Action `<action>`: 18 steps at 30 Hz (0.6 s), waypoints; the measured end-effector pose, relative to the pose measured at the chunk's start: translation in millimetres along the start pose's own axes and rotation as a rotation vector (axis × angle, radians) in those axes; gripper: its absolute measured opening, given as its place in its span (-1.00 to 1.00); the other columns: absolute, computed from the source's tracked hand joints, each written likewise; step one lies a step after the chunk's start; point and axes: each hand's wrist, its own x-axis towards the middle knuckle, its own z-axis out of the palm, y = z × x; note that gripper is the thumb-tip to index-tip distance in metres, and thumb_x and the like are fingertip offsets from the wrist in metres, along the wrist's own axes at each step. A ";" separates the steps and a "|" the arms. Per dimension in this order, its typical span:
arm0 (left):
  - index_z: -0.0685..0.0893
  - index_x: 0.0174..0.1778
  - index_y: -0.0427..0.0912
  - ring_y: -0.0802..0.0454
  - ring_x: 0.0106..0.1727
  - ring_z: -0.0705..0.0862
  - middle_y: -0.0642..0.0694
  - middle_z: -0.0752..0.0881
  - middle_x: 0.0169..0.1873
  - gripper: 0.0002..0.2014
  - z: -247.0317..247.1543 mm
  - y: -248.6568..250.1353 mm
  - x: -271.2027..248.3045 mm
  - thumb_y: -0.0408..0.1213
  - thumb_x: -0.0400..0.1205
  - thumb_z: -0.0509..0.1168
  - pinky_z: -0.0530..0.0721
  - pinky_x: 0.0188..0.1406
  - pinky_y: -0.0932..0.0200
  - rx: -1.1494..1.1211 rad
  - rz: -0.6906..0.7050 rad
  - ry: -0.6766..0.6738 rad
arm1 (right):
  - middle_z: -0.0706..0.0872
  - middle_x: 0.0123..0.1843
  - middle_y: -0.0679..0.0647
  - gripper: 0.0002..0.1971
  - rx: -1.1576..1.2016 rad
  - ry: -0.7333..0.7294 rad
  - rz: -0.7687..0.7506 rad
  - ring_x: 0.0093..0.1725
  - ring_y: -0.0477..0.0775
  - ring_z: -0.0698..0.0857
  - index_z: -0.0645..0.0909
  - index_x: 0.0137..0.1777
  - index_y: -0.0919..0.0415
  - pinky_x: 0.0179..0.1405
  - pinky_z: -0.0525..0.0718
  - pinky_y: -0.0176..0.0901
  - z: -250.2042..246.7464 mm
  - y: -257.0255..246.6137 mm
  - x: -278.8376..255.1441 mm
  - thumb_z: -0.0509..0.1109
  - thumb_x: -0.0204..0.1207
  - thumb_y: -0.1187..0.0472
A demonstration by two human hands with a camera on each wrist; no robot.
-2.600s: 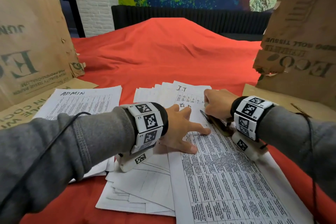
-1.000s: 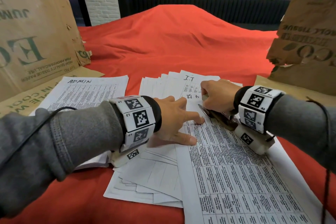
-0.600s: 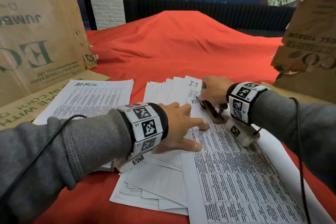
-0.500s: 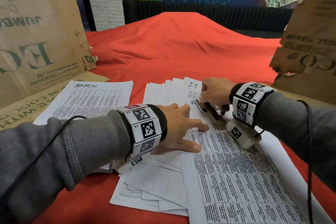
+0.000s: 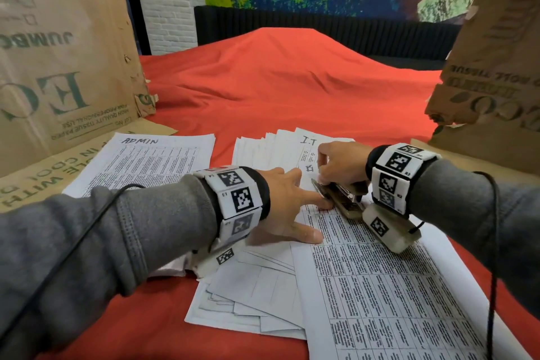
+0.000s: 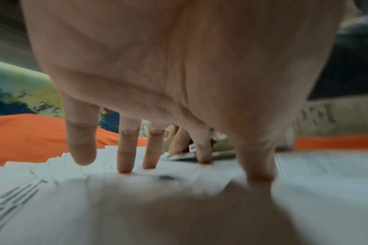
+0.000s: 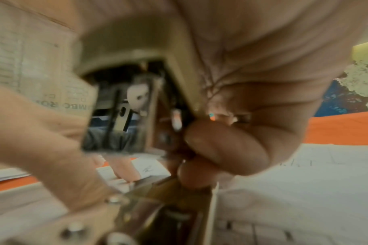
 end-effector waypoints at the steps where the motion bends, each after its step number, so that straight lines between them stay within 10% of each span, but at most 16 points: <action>1: 0.18 0.70 0.49 -0.11 0.41 0.53 -0.08 0.42 0.50 -0.32 -4.8 -1.4 0.0 0.48 0.64 0.12 0.60 0.27 -0.15 -0.019 0.012 -0.005 | 0.76 0.05 0.10 -0.75 0.011 0.011 -0.001 -0.19 -0.01 0.63 0.65 0.24 0.14 -0.33 0.53 -0.19 2.2 1.3 0.5 0.39 0.58 0.17; 7: 0.75 0.38 0.02 0.04 0.22 0.70 0.08 0.77 0.24 -0.48 -39.9 -14.2 5.5 0.30 0.67 0.31 0.63 0.25 0.08 -0.054 -0.058 -0.018 | 0.70 0.10 -0.05 -0.89 0.042 0.064 -0.049 0.00 0.03 0.63 0.63 0.07 -0.03 -0.28 0.54 -0.17 12.7 2.1 8.4 0.33 0.60 0.14; 18: 0.45 0.56 -0.03 -0.06 0.14 0.60 -0.01 0.57 0.38 -0.40 -16.0 -5.4 0.0 0.28 0.71 0.26 0.57 0.01 0.01 0.089 -0.044 -0.044 | 0.68 -0.02 -0.16 -0.85 0.046 0.077 -0.114 -0.05 -0.03 0.67 0.67 -0.02 -0.10 -0.13 0.72 -0.09 12.3 4.3 3.5 0.35 0.60 0.20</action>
